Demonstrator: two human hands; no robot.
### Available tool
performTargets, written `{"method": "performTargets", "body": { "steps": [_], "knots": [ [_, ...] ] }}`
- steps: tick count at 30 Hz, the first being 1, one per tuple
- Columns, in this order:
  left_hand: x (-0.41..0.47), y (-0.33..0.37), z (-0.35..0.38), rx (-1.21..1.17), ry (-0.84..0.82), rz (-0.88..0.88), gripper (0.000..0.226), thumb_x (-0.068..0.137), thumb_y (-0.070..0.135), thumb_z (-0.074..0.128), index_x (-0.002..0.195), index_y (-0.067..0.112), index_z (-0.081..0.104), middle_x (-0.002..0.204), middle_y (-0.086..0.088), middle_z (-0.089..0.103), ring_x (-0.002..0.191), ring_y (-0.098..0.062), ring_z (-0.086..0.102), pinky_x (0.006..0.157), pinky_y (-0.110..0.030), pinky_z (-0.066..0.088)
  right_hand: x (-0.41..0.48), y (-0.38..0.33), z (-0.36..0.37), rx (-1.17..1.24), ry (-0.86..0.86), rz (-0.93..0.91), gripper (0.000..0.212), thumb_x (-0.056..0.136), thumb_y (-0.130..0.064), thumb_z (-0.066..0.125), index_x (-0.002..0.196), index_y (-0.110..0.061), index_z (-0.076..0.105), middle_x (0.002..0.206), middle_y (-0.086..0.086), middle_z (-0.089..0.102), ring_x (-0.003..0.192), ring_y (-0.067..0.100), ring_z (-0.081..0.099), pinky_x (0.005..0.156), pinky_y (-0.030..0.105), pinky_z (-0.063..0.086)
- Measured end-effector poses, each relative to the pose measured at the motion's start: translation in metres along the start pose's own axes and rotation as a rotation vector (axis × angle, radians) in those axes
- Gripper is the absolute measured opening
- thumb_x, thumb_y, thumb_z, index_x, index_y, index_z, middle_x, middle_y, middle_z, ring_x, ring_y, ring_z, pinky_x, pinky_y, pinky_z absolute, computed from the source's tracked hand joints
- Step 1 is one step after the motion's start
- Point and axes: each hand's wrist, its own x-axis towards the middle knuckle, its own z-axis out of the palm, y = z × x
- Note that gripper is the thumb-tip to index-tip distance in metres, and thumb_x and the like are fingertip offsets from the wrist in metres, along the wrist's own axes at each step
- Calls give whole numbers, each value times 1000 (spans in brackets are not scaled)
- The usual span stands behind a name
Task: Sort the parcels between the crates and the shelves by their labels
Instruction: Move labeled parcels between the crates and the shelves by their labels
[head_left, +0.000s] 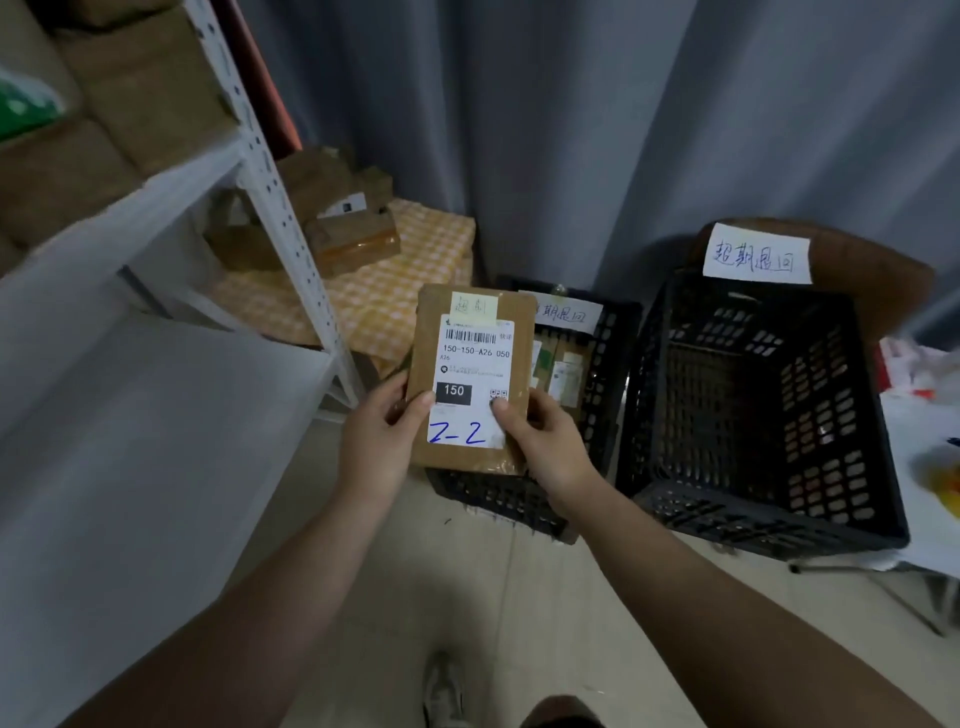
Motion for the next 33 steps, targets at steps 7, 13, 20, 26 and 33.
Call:
{"method": "performTargets", "body": {
  "steps": [7,13,20,26,33],
  "knots": [
    [89,-74,70,72,-125,-156,26,90,18,63,115,27,59,103,13,67,90,0,64,76,-21,52,91,39,-41,-45,113,178,44,90,-34,65,128,-15,53,115,0,67,99,12,66,82,25,55],
    [145,-143,133,257,-257,-355,62,91,11,61,144,13,30,121,1,54,110,-16,54,93,-34,47,182,93,-82,-113,31,355,43,96,-31,56,136,-19,48,112,3,68,92,19,70,81,35,58],
    [198,-210,171,383,-367,-466,73,91,5,59,149,17,17,140,-6,48,124,-21,50,95,-35,46,270,157,-99,-134,-96,528,38,94,-28,60,129,-34,45,117,0,65,93,16,66,67,24,57],
    [221,-274,179,745,-585,-347,78,89,18,64,149,20,14,146,-13,24,129,-28,40,99,-34,38,318,228,-95,-361,-83,479,38,95,-23,59,132,-16,53,121,5,63,95,16,60,69,10,51],
    [235,-329,190,815,-806,-338,92,86,34,68,151,27,3,157,-11,-3,141,-25,20,109,-32,28,329,290,-69,-188,121,584,53,96,-22,56,142,-9,33,133,11,52,115,29,56,95,49,49]
  ]
}}
